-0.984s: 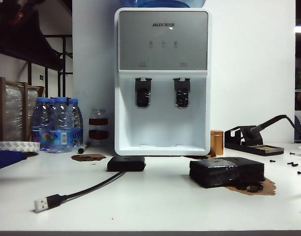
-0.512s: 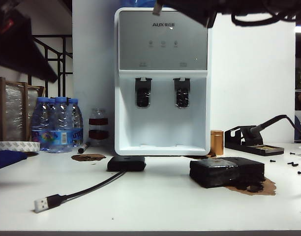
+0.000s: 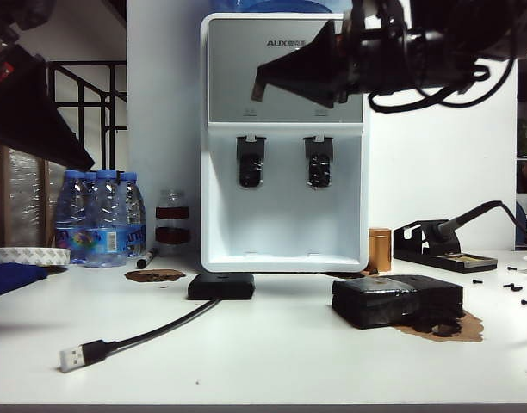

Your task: Take the USB flash drive out of the black sponge and insert it into the slot on top of the black USB adpator box.

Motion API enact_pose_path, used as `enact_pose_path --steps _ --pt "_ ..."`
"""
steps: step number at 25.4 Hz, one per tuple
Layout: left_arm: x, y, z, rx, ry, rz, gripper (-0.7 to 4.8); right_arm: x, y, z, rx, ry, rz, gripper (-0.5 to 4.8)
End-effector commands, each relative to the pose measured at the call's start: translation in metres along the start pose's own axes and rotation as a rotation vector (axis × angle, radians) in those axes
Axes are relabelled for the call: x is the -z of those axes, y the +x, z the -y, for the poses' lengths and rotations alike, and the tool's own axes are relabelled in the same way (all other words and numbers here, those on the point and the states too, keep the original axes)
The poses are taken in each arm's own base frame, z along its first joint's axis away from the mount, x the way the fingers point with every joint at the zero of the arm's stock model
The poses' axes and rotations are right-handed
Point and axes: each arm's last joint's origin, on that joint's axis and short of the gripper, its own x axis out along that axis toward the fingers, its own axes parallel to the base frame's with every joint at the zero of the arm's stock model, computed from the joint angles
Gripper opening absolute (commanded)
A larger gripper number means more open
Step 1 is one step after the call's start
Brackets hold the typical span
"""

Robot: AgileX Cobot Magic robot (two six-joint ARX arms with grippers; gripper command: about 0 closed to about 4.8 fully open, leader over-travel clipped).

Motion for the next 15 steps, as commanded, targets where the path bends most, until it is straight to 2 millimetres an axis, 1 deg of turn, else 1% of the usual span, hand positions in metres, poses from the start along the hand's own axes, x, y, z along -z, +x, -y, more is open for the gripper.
enact_pose_path --steps 1,2,5,6,11,15 --pt "-0.002 -0.001 0.000 0.002 0.010 0.013 -0.05 0.005 0.010 0.010 -0.013 -0.011 -0.003 -0.02" --pt "-0.002 -0.001 0.000 0.002 0.010 0.014 -0.05 0.011 0.015 0.012 -0.023 0.000 -0.011 -0.02" --pt "-0.001 -0.001 0.000 0.003 0.009 0.011 -0.05 0.023 0.021 0.018 -0.030 0.018 -0.026 -0.02" --pt "-0.001 -0.001 0.000 0.003 0.009 0.011 -0.05 0.031 0.023 0.019 -0.035 0.034 -0.035 -0.02" --pt "-0.001 -0.001 0.000 0.003 0.008 0.010 -0.05 0.051 0.028 0.026 -0.041 0.049 -0.060 -0.02" --pt "-0.001 -0.001 0.000 0.006 0.004 0.004 -0.05 0.064 0.030 0.029 -0.040 0.066 -0.075 -0.02"
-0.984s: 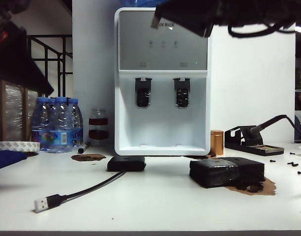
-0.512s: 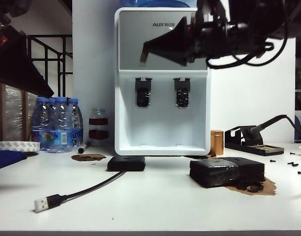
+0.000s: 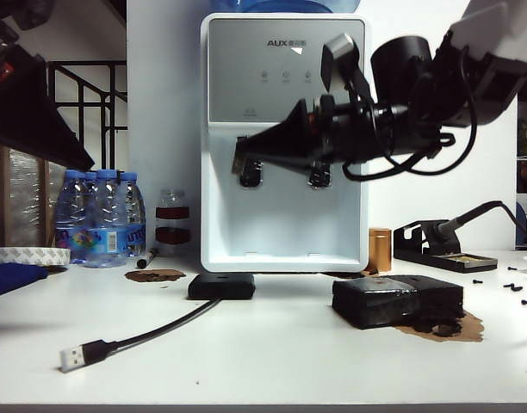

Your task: Take the USB flash drive out of the black sponge and insert it into the slot on top of the black USB adpator box.

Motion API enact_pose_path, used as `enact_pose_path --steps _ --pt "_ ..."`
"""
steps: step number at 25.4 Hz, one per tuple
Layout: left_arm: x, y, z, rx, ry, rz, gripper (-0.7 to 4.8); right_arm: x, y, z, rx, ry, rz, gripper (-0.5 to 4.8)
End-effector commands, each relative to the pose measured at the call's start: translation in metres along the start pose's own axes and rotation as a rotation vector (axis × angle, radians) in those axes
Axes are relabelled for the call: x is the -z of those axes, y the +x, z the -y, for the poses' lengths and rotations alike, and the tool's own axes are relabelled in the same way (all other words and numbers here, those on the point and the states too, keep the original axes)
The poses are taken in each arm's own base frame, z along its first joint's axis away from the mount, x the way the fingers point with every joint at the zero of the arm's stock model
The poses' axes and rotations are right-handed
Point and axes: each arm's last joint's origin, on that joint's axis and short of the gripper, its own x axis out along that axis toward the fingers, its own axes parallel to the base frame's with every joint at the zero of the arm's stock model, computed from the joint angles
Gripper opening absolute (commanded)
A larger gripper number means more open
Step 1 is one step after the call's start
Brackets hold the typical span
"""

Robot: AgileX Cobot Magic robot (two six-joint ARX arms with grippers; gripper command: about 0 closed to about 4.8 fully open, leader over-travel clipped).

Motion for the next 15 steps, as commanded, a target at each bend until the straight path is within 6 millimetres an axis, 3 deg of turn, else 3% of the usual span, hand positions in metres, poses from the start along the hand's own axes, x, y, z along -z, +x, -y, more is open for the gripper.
enact_pose_path --steps 1,7,15 --pt "-0.001 -0.001 0.001 0.007 0.003 0.003 -0.05 0.007 0.005 0.003 -0.008 -0.010 -0.006 -0.02" --pt "0.000 -0.001 0.001 0.012 -0.002 -0.005 -0.05 0.033 0.022 0.009 -0.031 0.014 -0.040 -0.02" --pt "0.001 -0.001 0.001 0.023 -0.004 -0.003 -0.05 0.032 0.033 0.025 -0.027 0.015 -0.059 -0.02"
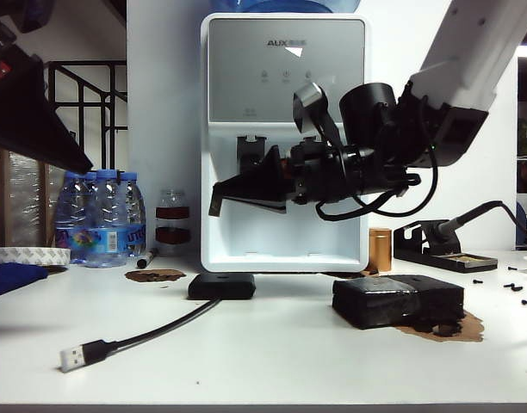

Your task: Take the USB flash drive out of the black sponge and insert it into the slot on top of the black USB adpator box.

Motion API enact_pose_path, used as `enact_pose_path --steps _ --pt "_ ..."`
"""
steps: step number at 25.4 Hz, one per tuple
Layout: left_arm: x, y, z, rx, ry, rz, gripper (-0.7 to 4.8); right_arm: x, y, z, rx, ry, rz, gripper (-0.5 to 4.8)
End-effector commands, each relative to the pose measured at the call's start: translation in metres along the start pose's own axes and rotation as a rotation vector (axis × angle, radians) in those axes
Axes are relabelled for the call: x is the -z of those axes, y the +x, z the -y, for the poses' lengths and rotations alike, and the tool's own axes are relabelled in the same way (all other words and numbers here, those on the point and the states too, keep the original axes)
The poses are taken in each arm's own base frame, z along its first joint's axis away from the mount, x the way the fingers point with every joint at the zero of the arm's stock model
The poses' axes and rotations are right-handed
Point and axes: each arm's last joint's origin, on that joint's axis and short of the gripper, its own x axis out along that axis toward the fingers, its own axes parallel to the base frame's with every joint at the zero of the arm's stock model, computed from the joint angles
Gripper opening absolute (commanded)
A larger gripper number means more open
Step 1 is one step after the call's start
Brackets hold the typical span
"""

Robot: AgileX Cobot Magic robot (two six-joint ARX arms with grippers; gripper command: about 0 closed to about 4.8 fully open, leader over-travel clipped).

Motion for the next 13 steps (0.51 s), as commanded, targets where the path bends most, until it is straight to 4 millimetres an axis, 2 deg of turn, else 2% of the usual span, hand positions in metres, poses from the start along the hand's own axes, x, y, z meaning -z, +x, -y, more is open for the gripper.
enact_pose_path --steps 1,9,13 --pt "-0.0012 -0.0008 0.0002 0.002 0.007 0.008 -0.05 0.0016 0.0015 0.0008 0.012 -0.004 -0.030 -0.02" --pt "-0.0010 -0.0008 0.0005 0.009 0.035 0.009 -0.05 0.0098 0.0011 0.0016 0.086 -0.003 -0.094 -0.02" --pt "-0.0018 -0.0008 0.0001 0.005 0.048 0.016 -0.05 0.0103 0.0079 -0.0014 0.102 -0.044 -0.111 -0.02"
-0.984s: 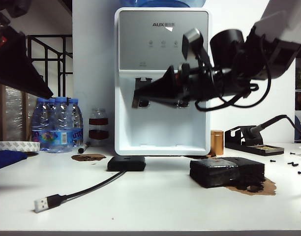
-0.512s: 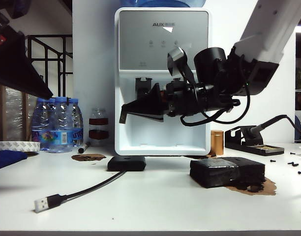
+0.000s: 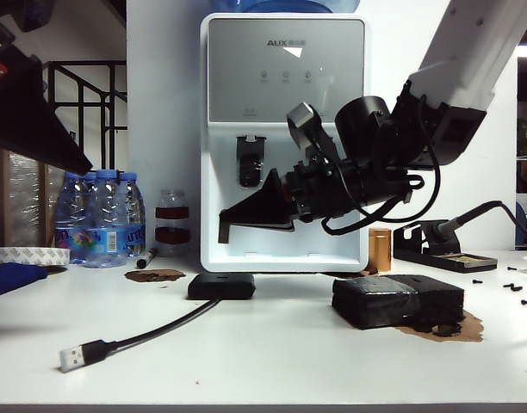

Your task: Take the USB flash drive out of the black sponge and insert it into the slot on top of the black USB adpator box.

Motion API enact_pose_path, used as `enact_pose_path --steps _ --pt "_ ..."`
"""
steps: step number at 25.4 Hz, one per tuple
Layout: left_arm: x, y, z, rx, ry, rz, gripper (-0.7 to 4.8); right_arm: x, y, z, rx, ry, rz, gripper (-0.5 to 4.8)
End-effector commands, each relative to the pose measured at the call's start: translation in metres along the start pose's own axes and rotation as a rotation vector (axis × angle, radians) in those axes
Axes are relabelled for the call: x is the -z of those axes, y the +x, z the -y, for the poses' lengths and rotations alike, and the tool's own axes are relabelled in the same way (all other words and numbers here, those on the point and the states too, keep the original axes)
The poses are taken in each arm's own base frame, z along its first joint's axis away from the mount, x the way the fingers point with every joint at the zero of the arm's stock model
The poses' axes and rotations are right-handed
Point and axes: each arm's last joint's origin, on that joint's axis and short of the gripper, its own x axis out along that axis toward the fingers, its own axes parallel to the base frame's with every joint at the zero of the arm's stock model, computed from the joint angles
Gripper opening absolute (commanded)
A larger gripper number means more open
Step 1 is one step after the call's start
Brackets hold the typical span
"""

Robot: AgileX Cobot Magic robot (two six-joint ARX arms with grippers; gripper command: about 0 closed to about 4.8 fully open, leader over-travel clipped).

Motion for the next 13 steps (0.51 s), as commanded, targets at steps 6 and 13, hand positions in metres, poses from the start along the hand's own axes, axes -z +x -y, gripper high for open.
enact_pose_path --steps 6,13 --pt "0.001 0.002 0.000 -0.005 0.025 0.026 -0.05 0.005 0.017 -0.011 0.022 -0.091 -0.088 -0.02" --pt "0.011 0.007 0.002 0.002 0.013 0.006 -0.05 0.008 0.011 -0.007 0.036 -0.163 -0.101 -0.02"
